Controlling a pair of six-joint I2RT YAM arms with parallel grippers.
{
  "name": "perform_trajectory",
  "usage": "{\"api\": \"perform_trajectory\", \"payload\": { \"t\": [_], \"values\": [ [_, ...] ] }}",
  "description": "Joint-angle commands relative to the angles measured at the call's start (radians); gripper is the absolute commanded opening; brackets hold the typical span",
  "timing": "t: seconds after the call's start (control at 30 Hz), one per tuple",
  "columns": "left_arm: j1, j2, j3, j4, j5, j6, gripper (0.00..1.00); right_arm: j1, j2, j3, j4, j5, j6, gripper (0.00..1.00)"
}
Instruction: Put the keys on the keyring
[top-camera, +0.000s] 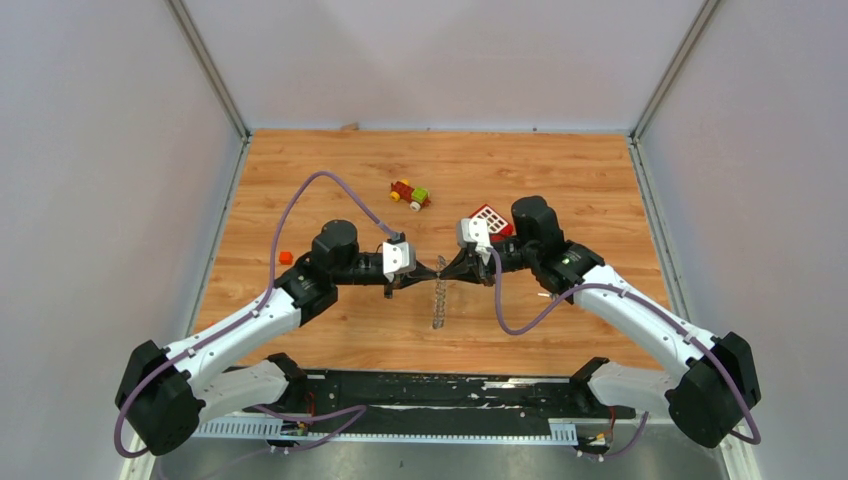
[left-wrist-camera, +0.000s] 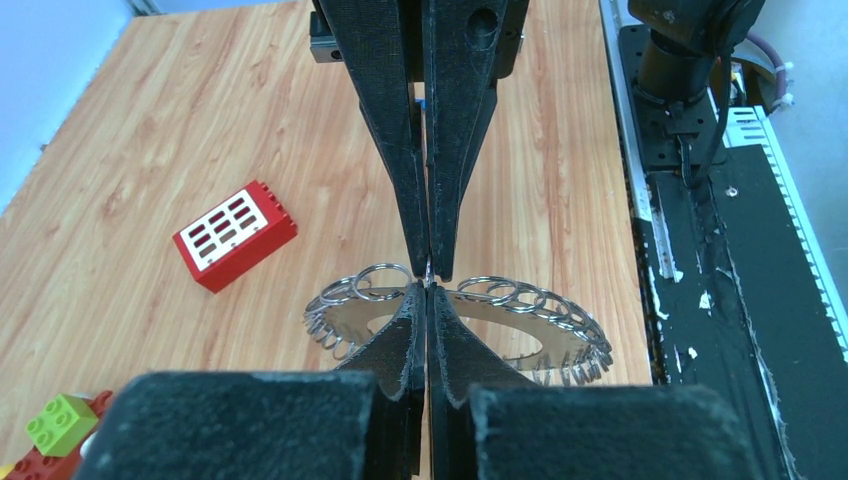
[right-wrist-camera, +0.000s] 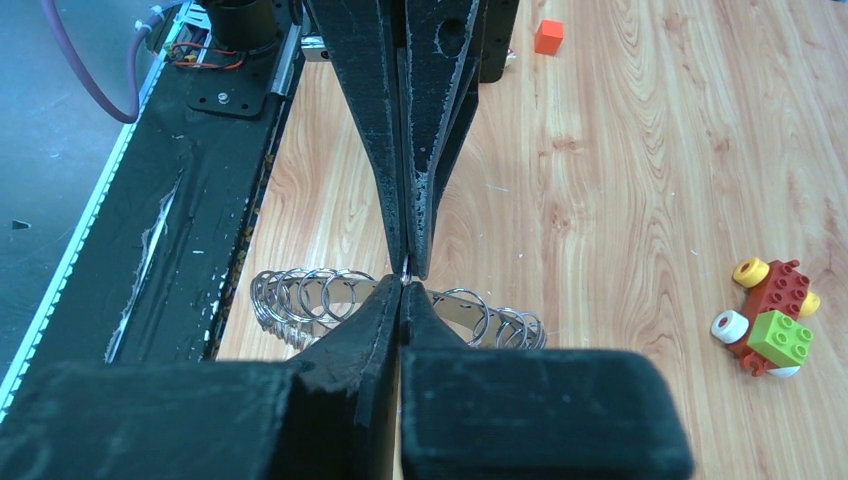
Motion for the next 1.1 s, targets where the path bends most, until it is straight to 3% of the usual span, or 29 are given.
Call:
{"api": "perform_trajectory", "payload": {
  "t": [0.0, 1.07],
  "values": [
    [-0.002, 0.001, 0.004, 0.066, 0.024, 0.005, 0.00, 0.006, -0.015, 0.019, 0.059, -0.030, 0.043, 0.00],
    [-0.002, 0.032, 0.022, 0.071, 0.053, -0.017, 0.08, 0.024, -0.003, 0.021, 0.068, -0.023, 0.056, 0.00]
  ]
}}
